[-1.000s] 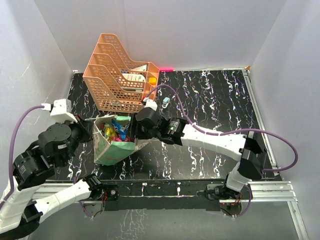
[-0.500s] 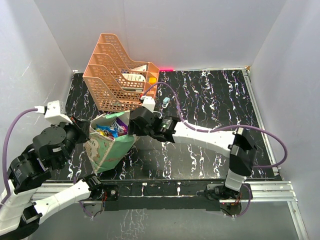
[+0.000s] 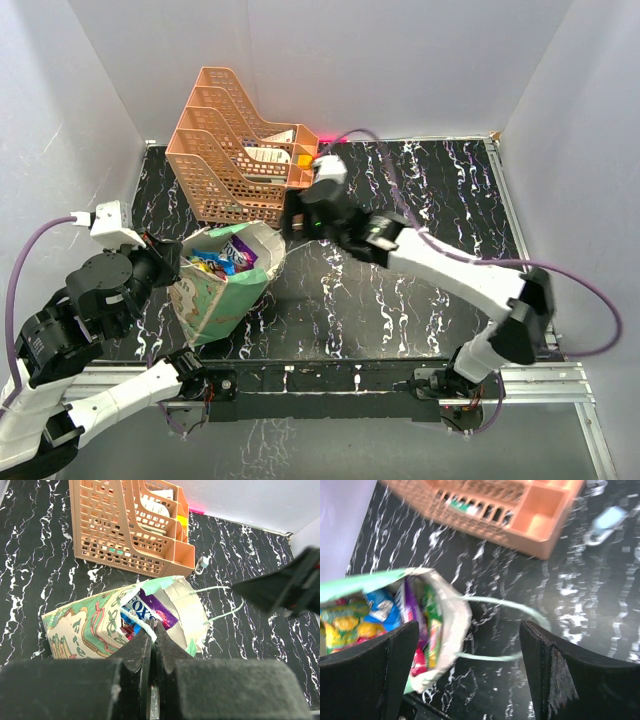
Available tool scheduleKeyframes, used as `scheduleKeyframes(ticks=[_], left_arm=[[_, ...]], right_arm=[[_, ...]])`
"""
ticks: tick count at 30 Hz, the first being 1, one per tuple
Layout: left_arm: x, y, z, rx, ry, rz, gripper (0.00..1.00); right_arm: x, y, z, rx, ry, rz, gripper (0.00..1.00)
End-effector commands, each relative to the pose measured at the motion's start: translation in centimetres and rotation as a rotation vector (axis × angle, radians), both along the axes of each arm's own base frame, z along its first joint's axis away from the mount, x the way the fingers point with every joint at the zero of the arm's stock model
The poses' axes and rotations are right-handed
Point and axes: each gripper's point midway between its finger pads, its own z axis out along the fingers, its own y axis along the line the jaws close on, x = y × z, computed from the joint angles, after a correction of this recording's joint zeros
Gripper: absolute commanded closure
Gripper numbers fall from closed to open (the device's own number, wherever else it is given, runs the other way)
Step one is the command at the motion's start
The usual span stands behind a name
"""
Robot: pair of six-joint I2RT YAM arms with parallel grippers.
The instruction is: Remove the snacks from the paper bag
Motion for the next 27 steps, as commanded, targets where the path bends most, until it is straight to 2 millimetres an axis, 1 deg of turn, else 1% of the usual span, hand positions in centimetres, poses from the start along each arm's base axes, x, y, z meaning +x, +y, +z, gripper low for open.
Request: scheduleKeyframes(ticks=[1, 3, 4, 7, 11, 12, 13, 14, 15, 16, 18, 19, 20, 22, 24, 26, 27], left_arm=[[0.3, -0.2, 1.5, -0.051, -0.048, 0.005, 1.0], [0.3, -0.2, 1.5, -0.048, -0.045, 0.003, 1.0], [0.3, -0.3, 1.5, -0.049, -0.045, 0.0, 1.0], [0.2, -0.2, 1.5, -0.051, -0.044, 0.0, 1.0], [0.0, -0.1, 1.6, -0.066, -0.044, 0.003, 1.0], [0.0, -0.1, 1.6, -0.071, -0.044, 0.004, 1.0], [-0.1, 0.0, 1.6, -0.075, -0.044, 0.004, 1.0], [-0.1, -0.1, 1.7, -0.082, -0.044, 0.001, 1.0], [-0.2, -0.2, 1.7, -0.09, -0.045, -0.005, 1.0], [-0.2, -0.3, 1.8, -0.096, -0.046, -0.011, 1.0], [-0.2, -0.5, 2.0, -0.112, -0.047, -0.016, 1.0], [-0.2, -0.6, 2.2, -0.12, -0.049, -0.019, 1.0], [-0.1, -0.9, 2.3, -0.13, -0.051, -0.023, 1.0], [0.1, -1.5, 2.6, -0.143, -0.056, -0.035, 1.0], [0.5, -2.1, 3.0, -0.151, -0.06, -0.045, 1.0], [1.0, -2.7, 3.3, -0.149, -0.059, -0.048, 1.0], [1.2, -3.0, 3.4, -0.147, -0.059, -0.05, 1.0]], right_arm=[[2.2, -6.8, 1.7, 0.108, -0.004, -0.146, 0.15], [2.1, -6.9, 0.8, 0.163, 0.027, -0.121, 0.13], [2.0, -6.5, 1.0, 0.199, 0.032, -0.098, 0.12], [1.9, -4.8, 1.5, 0.316, 0.054, -0.044, 0.12], [2.4, -2.9, 0.3, 0.402, 0.143, -0.051, 0.16], [2.4, -2.4, 0.1, 0.414, 0.16, -0.045, 0.19], [2.5, -1.9, 0.1, 0.431, 0.162, -0.028, 0.28], [2.5, -1.4, 0.3, 0.45, 0.158, -0.008, 0.43], [2.6, -1.2, 0.8, 0.471, 0.144, 0.0, 0.54], [2.8, -0.9, 1.4, 0.493, 0.123, 0.011, 0.61], [3.1, -0.5, 3.3, 0.523, 0.076, 0.057, 0.87], [3.2, -0.2, 4.5, 0.536, 0.054, 0.077, 0.92], [3.1, 0.1, 5.9, 0.532, 0.013, 0.123, 0.93], [2.3, 0.5, 9.1, 0.555, -0.051, 0.203, 0.93], [0.7, 0.6, 11.9, 0.595, -0.104, 0.275, 0.93], [-1.5, 0.9, 13.2, 0.616, -0.122, 0.347, 0.93], [-2.6, 1.1, 13.3, 0.621, -0.111, 0.383, 0.93]])
